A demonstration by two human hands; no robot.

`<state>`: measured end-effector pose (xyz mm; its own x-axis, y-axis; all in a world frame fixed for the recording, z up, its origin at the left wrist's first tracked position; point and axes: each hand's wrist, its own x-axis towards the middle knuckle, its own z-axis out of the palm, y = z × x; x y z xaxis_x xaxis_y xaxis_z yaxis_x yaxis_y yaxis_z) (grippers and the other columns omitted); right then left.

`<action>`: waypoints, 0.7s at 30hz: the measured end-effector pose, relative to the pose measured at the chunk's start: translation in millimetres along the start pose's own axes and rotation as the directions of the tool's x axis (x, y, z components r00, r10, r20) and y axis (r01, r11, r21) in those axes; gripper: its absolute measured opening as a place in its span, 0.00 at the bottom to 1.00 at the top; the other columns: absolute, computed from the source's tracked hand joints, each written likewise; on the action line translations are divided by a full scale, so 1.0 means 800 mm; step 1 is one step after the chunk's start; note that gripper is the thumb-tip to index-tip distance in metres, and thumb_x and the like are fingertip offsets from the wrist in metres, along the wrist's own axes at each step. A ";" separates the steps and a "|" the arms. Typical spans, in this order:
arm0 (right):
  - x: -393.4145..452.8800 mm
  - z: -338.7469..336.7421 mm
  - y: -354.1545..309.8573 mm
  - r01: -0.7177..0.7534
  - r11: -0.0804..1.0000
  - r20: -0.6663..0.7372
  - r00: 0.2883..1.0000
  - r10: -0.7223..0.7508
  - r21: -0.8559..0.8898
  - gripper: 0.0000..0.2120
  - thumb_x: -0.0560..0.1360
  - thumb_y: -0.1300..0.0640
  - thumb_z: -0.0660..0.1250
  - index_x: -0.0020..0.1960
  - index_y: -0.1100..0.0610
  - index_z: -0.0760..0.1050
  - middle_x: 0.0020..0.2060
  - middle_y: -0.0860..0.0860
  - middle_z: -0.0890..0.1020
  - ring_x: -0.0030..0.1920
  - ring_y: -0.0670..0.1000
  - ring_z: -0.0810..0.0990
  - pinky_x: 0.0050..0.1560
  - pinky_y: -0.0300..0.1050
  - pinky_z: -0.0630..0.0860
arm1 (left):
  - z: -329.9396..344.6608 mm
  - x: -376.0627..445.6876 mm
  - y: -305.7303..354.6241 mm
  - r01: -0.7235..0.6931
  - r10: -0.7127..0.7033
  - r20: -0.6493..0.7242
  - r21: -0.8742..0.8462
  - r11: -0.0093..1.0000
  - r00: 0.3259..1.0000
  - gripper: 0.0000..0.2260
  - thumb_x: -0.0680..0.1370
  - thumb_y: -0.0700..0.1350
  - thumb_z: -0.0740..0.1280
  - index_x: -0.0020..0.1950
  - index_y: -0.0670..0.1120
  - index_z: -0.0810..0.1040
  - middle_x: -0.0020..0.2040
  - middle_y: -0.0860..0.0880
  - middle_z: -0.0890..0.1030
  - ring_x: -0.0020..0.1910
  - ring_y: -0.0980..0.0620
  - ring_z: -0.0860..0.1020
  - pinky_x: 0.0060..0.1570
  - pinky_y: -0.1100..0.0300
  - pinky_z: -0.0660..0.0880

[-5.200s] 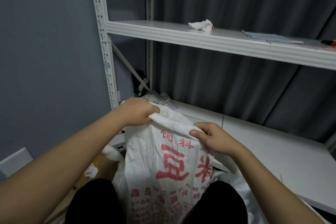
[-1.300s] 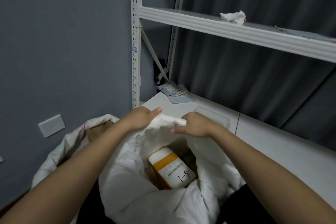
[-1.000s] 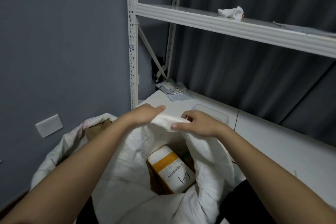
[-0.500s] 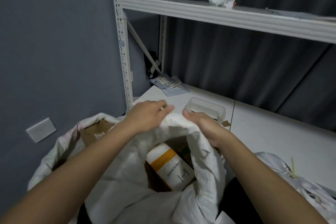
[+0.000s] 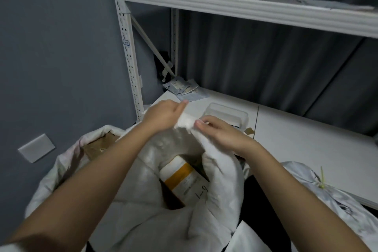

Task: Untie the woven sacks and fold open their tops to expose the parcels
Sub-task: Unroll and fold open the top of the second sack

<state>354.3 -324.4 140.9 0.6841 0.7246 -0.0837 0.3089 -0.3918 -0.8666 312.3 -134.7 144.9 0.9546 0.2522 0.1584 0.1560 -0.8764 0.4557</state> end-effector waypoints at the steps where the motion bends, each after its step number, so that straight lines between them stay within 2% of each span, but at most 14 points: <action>1: -0.003 0.002 0.006 0.046 0.986 -0.059 0.997 -0.055 -0.159 0.13 0.79 0.44 0.60 0.52 0.52 0.76 0.46 0.46 0.80 0.47 0.45 0.78 0.48 0.41 0.73 | -0.007 0.008 -0.007 0.051 -0.051 0.019 -0.043 0.998 0.999 0.28 0.81 0.61 0.49 0.29 0.45 0.67 0.28 0.49 0.72 0.33 0.49 0.73 0.36 0.56 0.66; 2: -0.004 0.007 0.012 0.062 0.979 -0.116 0.990 -0.086 -0.194 0.12 0.80 0.45 0.59 0.47 0.51 0.75 0.41 0.45 0.78 0.43 0.44 0.76 0.46 0.42 0.70 | -0.012 0.013 -0.012 0.056 -0.054 0.035 -0.050 0.997 0.998 0.28 0.80 0.62 0.50 0.29 0.45 0.69 0.30 0.49 0.73 0.34 0.49 0.73 0.37 0.56 0.68; 4: -0.005 0.017 0.021 0.032 0.996 -0.192 0.980 -0.048 -0.086 0.15 0.81 0.47 0.58 0.46 0.54 0.78 0.41 0.47 0.80 0.43 0.45 0.77 0.47 0.45 0.72 | -0.005 0.011 -0.016 -0.094 0.097 0.073 -0.042 0.995 0.993 0.28 0.79 0.65 0.49 0.39 0.45 0.76 0.39 0.49 0.79 0.42 0.50 0.76 0.45 0.53 0.72; 7: -0.005 0.013 0.021 -0.146 0.885 0.018 0.988 0.154 0.441 0.18 0.80 0.48 0.60 0.58 0.61 0.79 0.53 0.55 0.83 0.54 0.51 0.82 0.56 0.41 0.76 | 0.020 -0.011 -0.003 -0.349 0.359 0.142 -0.095 0.932 0.922 0.20 0.78 0.64 0.52 0.42 0.52 0.74 0.41 0.53 0.78 0.42 0.54 0.75 0.45 0.53 0.73; 8: -0.007 0.008 0.023 -0.163 0.856 0.052 0.986 0.158 0.491 0.18 0.79 0.48 0.61 0.58 0.60 0.79 0.53 0.55 0.84 0.55 0.52 0.82 0.57 0.43 0.76 | 0.025 -0.011 0.000 -0.362 0.370 0.151 -0.082 0.929 0.917 0.20 0.79 0.63 0.53 0.40 0.51 0.74 0.38 0.53 0.77 0.40 0.53 0.75 0.42 0.54 0.72; 10: -0.008 0.001 0.029 -0.108 0.976 -0.030 0.993 0.115 0.189 0.18 0.78 0.42 0.61 0.55 0.55 0.79 0.50 0.52 0.83 0.52 0.51 0.81 0.57 0.47 0.76 | 0.021 0.000 0.005 -0.279 0.281 0.115 -0.030 0.960 0.953 0.24 0.80 0.62 0.53 0.34 0.47 0.72 0.33 0.51 0.75 0.35 0.52 0.74 0.39 0.55 0.71; 12: -0.007 0.002 0.037 -0.084 0.968 -0.172 0.984 0.043 -0.236 0.19 0.78 0.41 0.59 0.51 0.56 0.77 0.47 0.51 0.82 0.48 0.51 0.79 0.53 0.48 0.74 | 0.007 0.014 0.007 -0.142 0.139 0.092 0.026 0.990 0.986 0.25 0.80 0.62 0.52 0.30 0.48 0.67 0.30 0.51 0.72 0.32 0.52 0.71 0.35 0.56 0.66; 13: -0.007 0.005 0.036 -0.082 0.966 -0.230 0.973 0.025 -0.246 0.19 0.79 0.43 0.58 0.49 0.58 0.77 0.45 0.53 0.81 0.47 0.52 0.78 0.50 0.48 0.72 | 0.004 0.018 0.006 -0.129 0.123 0.084 0.069 0.989 0.989 0.24 0.80 0.62 0.51 0.31 0.49 0.67 0.31 0.51 0.72 0.34 0.52 0.71 0.36 0.56 0.65; 14: -0.006 0.006 0.035 -0.091 0.984 -0.271 0.961 0.047 -0.152 0.19 0.80 0.45 0.58 0.48 0.60 0.77 0.45 0.55 0.82 0.48 0.54 0.79 0.49 0.46 0.72 | 0.006 0.020 0.004 -0.164 0.156 0.081 0.099 0.982 0.984 0.22 0.80 0.62 0.51 0.34 0.50 0.70 0.34 0.51 0.74 0.38 0.51 0.73 0.38 0.55 0.66; 15: -0.004 0.004 0.035 -0.112 0.991 -0.273 0.953 0.128 0.072 0.17 0.81 0.48 0.59 0.49 0.61 0.78 0.47 0.56 0.82 0.49 0.54 0.79 0.50 0.45 0.73 | 0.012 0.019 0.002 -0.230 0.223 0.077 0.097 0.968 0.972 0.21 0.79 0.63 0.51 0.40 0.51 0.74 0.40 0.52 0.77 0.43 0.51 0.74 0.42 0.54 0.69; 17: -0.001 -0.004 0.033 -0.161 0.785 -0.062 0.967 0.246 0.599 0.16 0.80 0.50 0.61 0.56 0.62 0.78 0.53 0.60 0.82 0.56 0.57 0.80 0.59 0.47 0.74 | 0.026 0.010 0.006 -0.363 0.361 0.088 0.006 0.932 0.929 0.22 0.76 0.66 0.49 0.51 0.53 0.75 0.46 0.53 0.77 0.49 0.52 0.74 0.49 0.53 0.70; 18: -0.003 -0.010 0.034 -0.175 0.656 0.030 0.974 0.226 0.734 0.18 0.80 0.50 0.61 0.59 0.63 0.77 0.56 0.61 0.81 0.58 0.59 0.79 0.63 0.51 0.73 | 0.031 0.009 0.007 -0.393 0.397 0.101 -0.056 0.918 0.912 0.22 0.75 0.66 0.50 0.49 0.53 0.74 0.45 0.54 0.77 0.47 0.53 0.74 0.49 0.53 0.70; 19: -0.005 -0.015 0.036 -0.181 0.627 0.059 0.976 0.211 0.758 0.20 0.80 0.50 0.60 0.62 0.64 0.76 0.57 0.61 0.81 0.60 0.60 0.79 0.64 0.53 0.72 | 0.032 0.013 0.008 -0.397 0.409 0.105 -0.114 0.911 0.907 0.21 0.75 0.66 0.51 0.46 0.51 0.73 0.42 0.53 0.76 0.44 0.53 0.74 0.46 0.54 0.70; 21: -0.013 -0.018 0.041 -0.144 0.836 -0.059 0.977 0.206 0.529 0.18 0.80 0.48 0.60 0.62 0.59 0.76 0.57 0.56 0.82 0.58 0.56 0.79 0.63 0.52 0.73 | 0.027 0.025 0.008 -0.344 0.361 0.071 -0.180 0.922 0.930 0.19 0.78 0.62 0.57 0.39 0.47 0.70 0.35 0.51 0.73 0.38 0.52 0.73 0.42 0.54 0.67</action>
<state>367.0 -352.8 120.6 0.7711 0.5934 -0.2308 -0.1900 -0.1316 -0.9729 338.0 -144.2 132.2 0.9620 -0.1107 0.2496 -0.2301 -0.8207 0.5230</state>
